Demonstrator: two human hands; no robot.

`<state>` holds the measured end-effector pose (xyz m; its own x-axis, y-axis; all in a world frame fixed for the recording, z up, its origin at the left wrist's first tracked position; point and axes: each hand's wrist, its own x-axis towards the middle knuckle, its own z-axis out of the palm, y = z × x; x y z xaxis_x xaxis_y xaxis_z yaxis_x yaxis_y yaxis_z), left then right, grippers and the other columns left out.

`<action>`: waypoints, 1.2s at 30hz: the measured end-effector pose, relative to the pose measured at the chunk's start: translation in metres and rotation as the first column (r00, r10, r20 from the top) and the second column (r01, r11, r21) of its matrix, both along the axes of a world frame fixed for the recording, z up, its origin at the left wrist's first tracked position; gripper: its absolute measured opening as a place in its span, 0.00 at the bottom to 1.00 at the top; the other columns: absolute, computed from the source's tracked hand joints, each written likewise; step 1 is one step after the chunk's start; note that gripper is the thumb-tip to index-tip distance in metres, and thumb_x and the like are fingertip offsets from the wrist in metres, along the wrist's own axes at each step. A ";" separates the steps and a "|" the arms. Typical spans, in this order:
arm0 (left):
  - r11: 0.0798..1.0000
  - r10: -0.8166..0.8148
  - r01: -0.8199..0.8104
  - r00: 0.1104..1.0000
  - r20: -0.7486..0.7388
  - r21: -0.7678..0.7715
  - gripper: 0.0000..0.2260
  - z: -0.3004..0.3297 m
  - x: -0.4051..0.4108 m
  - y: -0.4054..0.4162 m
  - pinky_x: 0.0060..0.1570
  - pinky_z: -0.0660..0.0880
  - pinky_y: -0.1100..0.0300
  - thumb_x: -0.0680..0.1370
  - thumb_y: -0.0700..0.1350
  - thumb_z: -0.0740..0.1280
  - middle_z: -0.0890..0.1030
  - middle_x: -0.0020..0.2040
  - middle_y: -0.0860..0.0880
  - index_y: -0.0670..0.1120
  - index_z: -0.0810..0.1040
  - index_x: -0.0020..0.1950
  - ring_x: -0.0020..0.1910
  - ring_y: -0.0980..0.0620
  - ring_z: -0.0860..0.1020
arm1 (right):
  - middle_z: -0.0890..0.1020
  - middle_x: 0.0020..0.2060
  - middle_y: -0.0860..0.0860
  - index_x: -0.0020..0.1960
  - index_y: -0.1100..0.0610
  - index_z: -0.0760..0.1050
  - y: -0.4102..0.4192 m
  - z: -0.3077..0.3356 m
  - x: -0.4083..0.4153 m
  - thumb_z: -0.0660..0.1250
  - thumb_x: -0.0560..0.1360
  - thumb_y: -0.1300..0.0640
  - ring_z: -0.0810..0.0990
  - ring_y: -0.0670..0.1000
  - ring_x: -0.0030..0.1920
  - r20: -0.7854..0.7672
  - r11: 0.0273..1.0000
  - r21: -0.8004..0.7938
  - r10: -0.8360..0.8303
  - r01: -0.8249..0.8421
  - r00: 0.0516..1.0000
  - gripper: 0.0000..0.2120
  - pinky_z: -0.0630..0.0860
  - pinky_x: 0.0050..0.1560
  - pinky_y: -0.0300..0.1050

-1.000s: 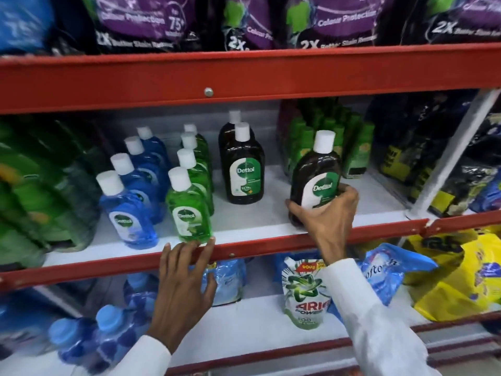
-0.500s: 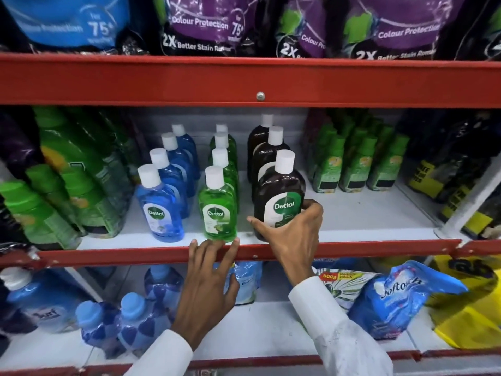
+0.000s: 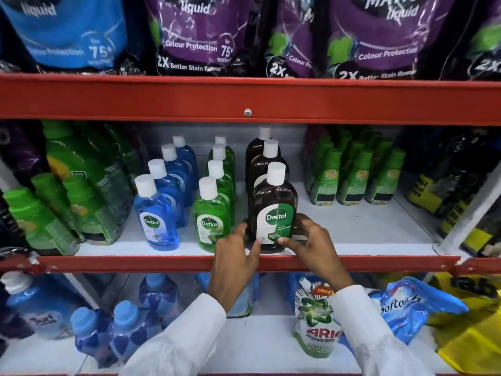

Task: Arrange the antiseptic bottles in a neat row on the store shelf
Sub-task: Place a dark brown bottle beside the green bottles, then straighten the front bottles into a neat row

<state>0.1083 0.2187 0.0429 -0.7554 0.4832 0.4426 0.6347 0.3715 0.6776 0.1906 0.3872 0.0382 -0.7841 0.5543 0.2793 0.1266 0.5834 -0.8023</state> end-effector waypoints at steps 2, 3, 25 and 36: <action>1.000 0.020 -0.020 0.999 0.033 0.003 0.11 -0.003 -0.005 0.003 0.47 0.80 0.55 0.75 0.46 0.71 0.87 0.46 0.46 0.46 0.79 0.56 0.44 0.49 0.84 | 0.86 0.54 0.48 0.62 0.53 0.77 0.001 -0.002 0.000 0.79 0.70 0.57 0.83 0.48 0.55 -0.016 1.000 0.002 0.002 -0.002 1.000 0.23 0.77 0.54 0.29; 1.000 0.019 -0.019 0.999 0.048 0.015 0.12 -0.004 -0.006 0.004 0.49 0.80 0.56 0.75 0.45 0.72 0.87 0.47 0.46 0.45 0.79 0.58 0.45 0.50 0.84 | 0.85 0.53 0.48 0.62 0.53 0.77 0.001 -0.002 0.000 0.79 0.70 0.57 0.83 0.48 0.55 -0.021 1.000 0.007 -0.003 0.003 1.000 0.23 0.74 0.51 0.24; 0.954 0.108 -0.095 0.994 -0.031 0.286 0.06 0.001 -0.004 -0.063 0.49 0.78 0.63 0.74 0.43 0.70 0.86 0.45 0.55 0.50 0.84 0.48 0.44 0.59 0.82 | 0.77 0.45 0.55 0.53 0.57 0.75 -0.040 0.003 0.031 0.80 0.68 0.57 0.78 0.57 0.40 -0.517 0.936 0.041 -0.279 0.349 0.809 0.18 0.79 0.43 0.56; 0.992 0.085 -0.093 0.992 0.091 0.081 0.23 -0.012 -0.056 -0.076 0.59 0.78 0.51 0.72 0.46 0.69 0.82 0.59 0.46 0.46 0.70 0.66 0.55 0.49 0.81 | 0.87 0.54 0.53 0.64 0.58 0.78 -0.122 -0.003 -0.052 0.74 0.72 0.61 0.85 0.49 0.52 -0.195 0.993 0.112 -0.003 0.025 0.981 0.20 0.76 0.58 0.31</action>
<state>0.0528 0.1426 0.0311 -0.8312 0.3756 0.4099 0.5388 0.3624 0.7605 0.1385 0.2648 0.0350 -0.7012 0.5206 0.4871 -0.0166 0.6711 -0.7412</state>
